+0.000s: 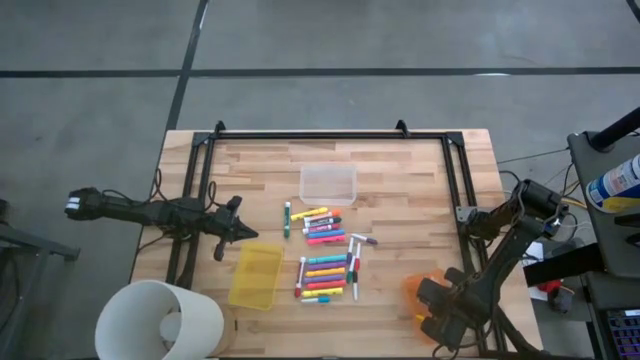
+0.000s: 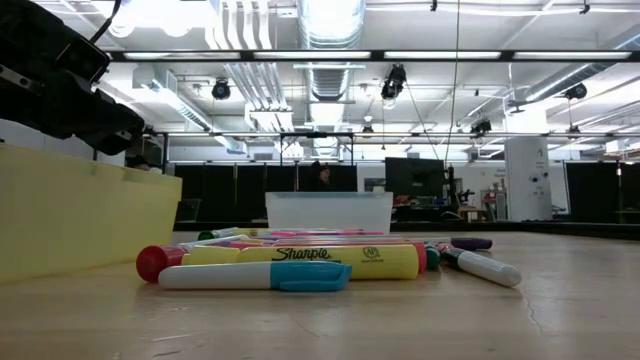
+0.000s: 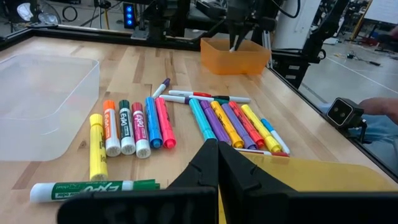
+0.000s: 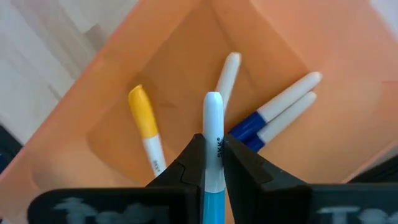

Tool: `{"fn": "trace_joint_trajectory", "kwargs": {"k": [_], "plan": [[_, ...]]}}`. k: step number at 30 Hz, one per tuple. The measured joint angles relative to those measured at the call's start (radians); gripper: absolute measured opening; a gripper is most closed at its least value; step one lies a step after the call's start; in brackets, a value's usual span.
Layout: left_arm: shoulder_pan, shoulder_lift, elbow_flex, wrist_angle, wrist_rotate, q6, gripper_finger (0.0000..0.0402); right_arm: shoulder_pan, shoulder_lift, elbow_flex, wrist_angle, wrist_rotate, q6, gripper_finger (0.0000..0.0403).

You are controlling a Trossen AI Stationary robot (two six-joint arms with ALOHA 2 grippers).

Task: Pick & Place Markers
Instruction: Put the top small blue highlighter pen into the orange bin, then put the top small purple highlighter pen into the orange bin

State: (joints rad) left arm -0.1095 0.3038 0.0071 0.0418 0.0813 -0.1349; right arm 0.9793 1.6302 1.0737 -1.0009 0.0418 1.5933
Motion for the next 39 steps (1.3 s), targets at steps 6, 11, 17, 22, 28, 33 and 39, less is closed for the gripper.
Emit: {"fn": "trace_joint_trajectory", "kwargs": {"k": [6, 11, 17, 22, 28, 33, 39], "plan": [[0.000, 0.000, 0.000, 0.000, 0.000, 0.000, 0.0000, -0.028, -0.012, 0.000, -0.053, 0.002, -0.022, 0.0070], [0.000, 0.000, 0.000, 0.000, 0.000, 0.000, 0.0000, -0.047, -0.046, 0.001, -0.100, 0.001, -0.024, 0.0117], [0.000, 0.000, 0.000, -0.001, 0.000, 0.000, 0.0000, -0.066, -0.111, 0.001, -0.105, 0.008, -0.041, 0.0151], [0.000, 0.000, 0.000, -0.005, 0.000, 0.000, 0.0000, -0.085, -0.183, 0.001, -0.107, 0.083, -0.042, 0.0154], [0.000, 0.000, 0.000, -0.009, 0.000, 0.000, 0.0000, -0.104, -0.245, 0.002, -0.070, 0.323, -0.116, 0.0145], [0.000, 0.000, 0.000, -0.011, 0.000, 0.000, 0.0000, -0.138, -0.256, 0.002, 0.031, 0.519, -0.293, 0.0139], [0.000, 0.000, 0.000, -0.012, 0.000, 0.000, 0.0000, -0.212, -0.222, 0.002, 0.168, 0.707, -0.573, 0.0133]]}}
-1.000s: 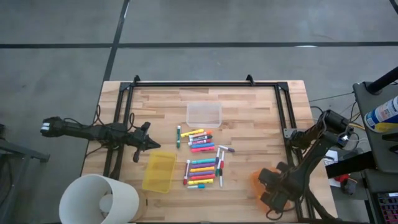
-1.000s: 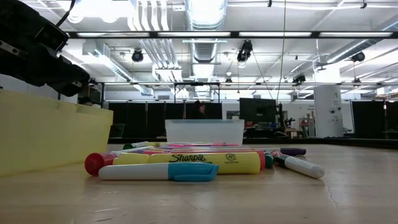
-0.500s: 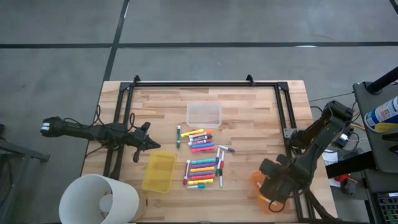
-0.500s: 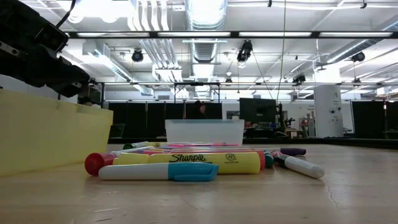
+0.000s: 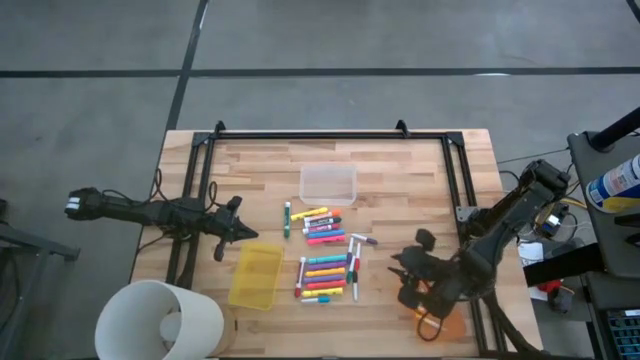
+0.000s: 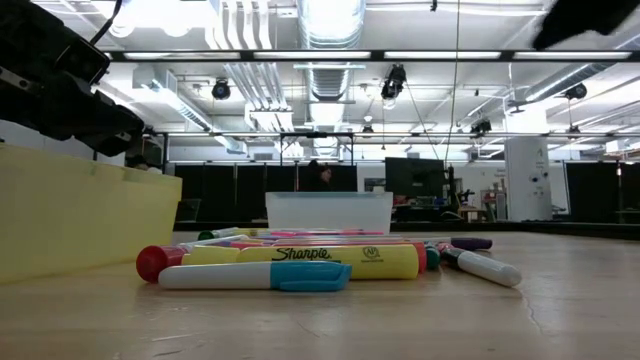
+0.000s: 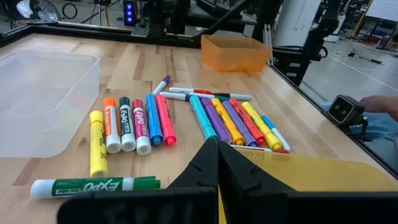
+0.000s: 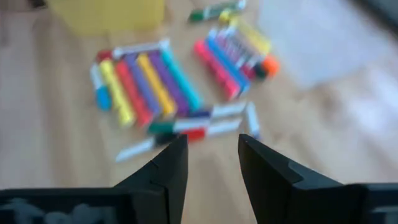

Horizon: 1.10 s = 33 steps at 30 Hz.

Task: Pick & Place Markers
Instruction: Put the top small purple highlighter pen into the orange bin

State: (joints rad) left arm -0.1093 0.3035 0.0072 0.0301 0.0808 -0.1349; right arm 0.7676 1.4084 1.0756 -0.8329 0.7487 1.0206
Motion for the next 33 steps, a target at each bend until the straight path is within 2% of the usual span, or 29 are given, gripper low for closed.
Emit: {"fn": "trace_joint_trajectory", "kwargs": {"k": [5, 10, 13, 23, 33], "plan": [[0.000, 0.000, 0.000, -0.001, 0.000, 0.000, 0.0000, -0.071, 0.035, 0.000, 0.029, 0.081, -0.171, 0.0134], [0.000, 0.000, 0.000, -0.002, 0.000, 0.000, 0.0000, -0.136, 0.067, -0.005, 0.027, 0.238, -0.224, 0.0141], [0.000, 0.000, 0.000, -0.002, 0.000, 0.000, 0.0000, -0.185, 0.083, -0.014, 0.025, 0.238, -0.244, 0.0139], [0.000, 0.000, 0.000, -0.002, 0.000, 0.000, 0.0000, -0.344, 0.098, -0.102, 0.069, 0.037, -0.260, 0.0121], [0.000, 0.000, 0.000, -0.002, 0.000, 0.000, 0.0000, -0.462, 0.100, -0.200, 0.394, -0.238, -0.478, 0.0099]]}}
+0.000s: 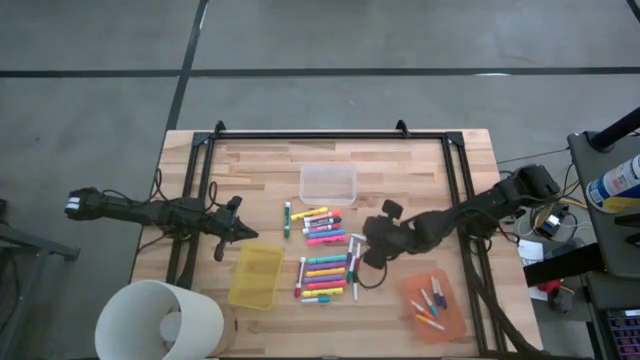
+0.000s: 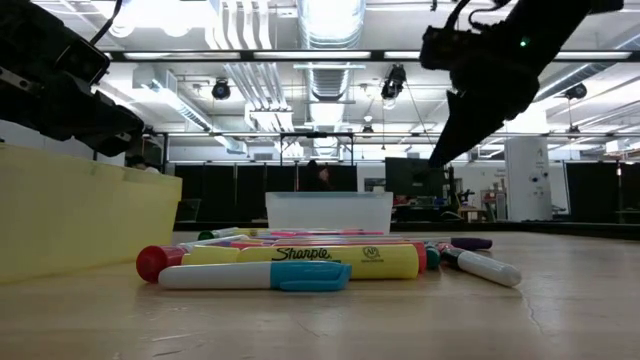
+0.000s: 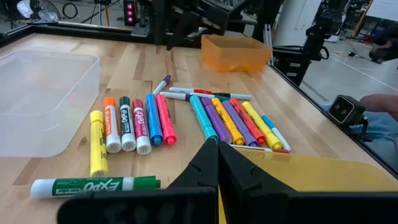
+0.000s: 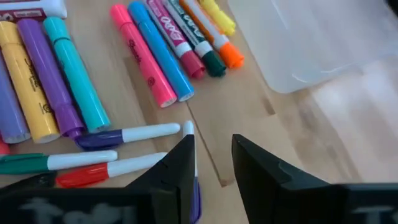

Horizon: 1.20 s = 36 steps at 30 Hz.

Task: Pick & Place Markers
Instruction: Put the top small purple highlighter pen into the orange bin

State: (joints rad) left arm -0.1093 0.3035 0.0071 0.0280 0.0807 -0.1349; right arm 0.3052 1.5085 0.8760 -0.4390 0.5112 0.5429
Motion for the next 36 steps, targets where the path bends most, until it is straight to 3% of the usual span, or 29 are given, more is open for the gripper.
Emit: {"fn": "trace_joint_trajectory", "kwargs": {"k": [10, 20, 36], "plan": [[0.000, 0.000, 0.000, 0.000, 0.000, 0.000, 0.0000, -0.090, 0.001, -0.095, 0.148, -0.175, -0.027, 0.0075], [0.000, 0.000, 0.000, 0.000, 0.000, 0.000, 0.0000, -0.110, 0.001, -0.135, 0.212, -0.249, -0.016, 0.0073], [0.000, 0.002, 0.000, 0.000, 0.000, 0.000, 0.0000, -0.117, 0.160, -0.158, 0.271, -0.242, 0.032, 0.0155]]}}
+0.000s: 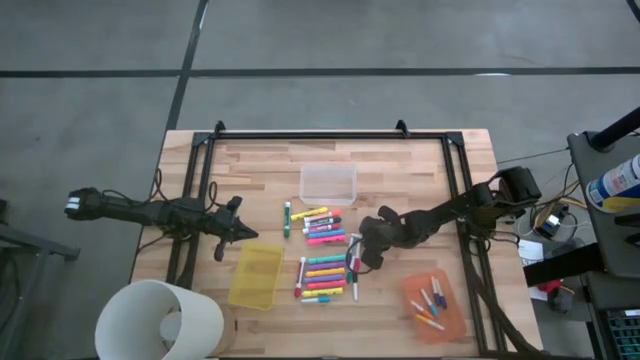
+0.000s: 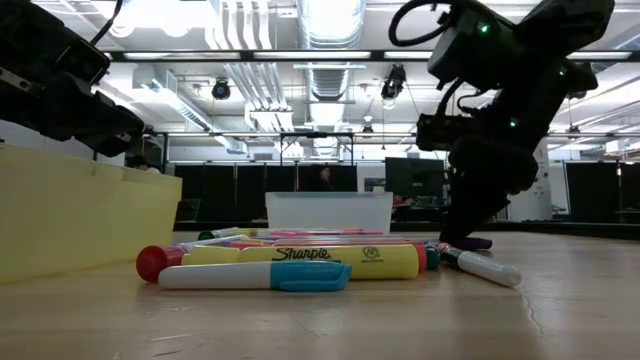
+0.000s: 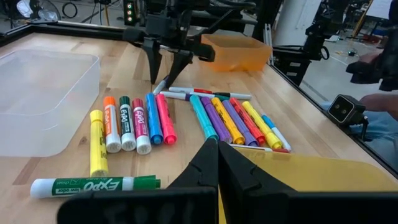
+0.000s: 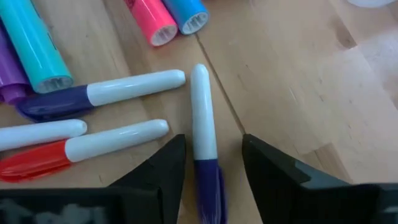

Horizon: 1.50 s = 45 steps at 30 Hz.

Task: Pick & Place Markers
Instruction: Put the top small purple highlighter pen into the orange bin

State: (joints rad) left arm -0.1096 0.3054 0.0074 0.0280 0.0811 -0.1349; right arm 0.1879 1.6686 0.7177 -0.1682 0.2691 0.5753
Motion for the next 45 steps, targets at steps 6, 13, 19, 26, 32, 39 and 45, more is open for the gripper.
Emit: {"fn": "trace_joint_trajectory", "kwargs": {"k": [6, 13, 19, 26, 32, 39, 45], "plan": [[0.000, 0.000, 0.000, 0.000, 0.000, 0.000, 0.0000, 0.000, 0.009, 0.000, 0.002, -0.002, 0.000, 0.0117], [0.000, 0.000, 0.000, 0.000, 0.000, 0.000, 0.0000, -0.002, -0.018, -0.001, -0.004, -0.025, -0.011, 0.0030], [0.000, 0.000, 0.000, 0.000, 0.000, 0.000, 0.0000, -0.001, -0.065, -0.005, -0.023, -0.045, -0.013, 0.0029], [0.000, 0.000, 0.000, 0.000, 0.000, 0.000, 0.0000, -0.001, -0.196, -0.004, -0.038, -0.035, -0.004, 0.0029], [0.000, 0.000, 0.000, 0.000, 0.000, 0.000, 0.0000, 0.017, -0.338, -0.003, -0.092, -0.008, 0.016, 0.0029], [0.000, 0.000, 0.000, 0.000, 0.000, 0.000, 0.0000, 0.109, -0.476, -0.003, -0.200, -0.008, 0.163, 0.0029], [0.000, 0.000, 0.000, 0.000, 0.000, 0.000, 0.0000, 0.246, -0.551, -0.002, -0.299, -0.017, 0.407, 0.0029]]}}
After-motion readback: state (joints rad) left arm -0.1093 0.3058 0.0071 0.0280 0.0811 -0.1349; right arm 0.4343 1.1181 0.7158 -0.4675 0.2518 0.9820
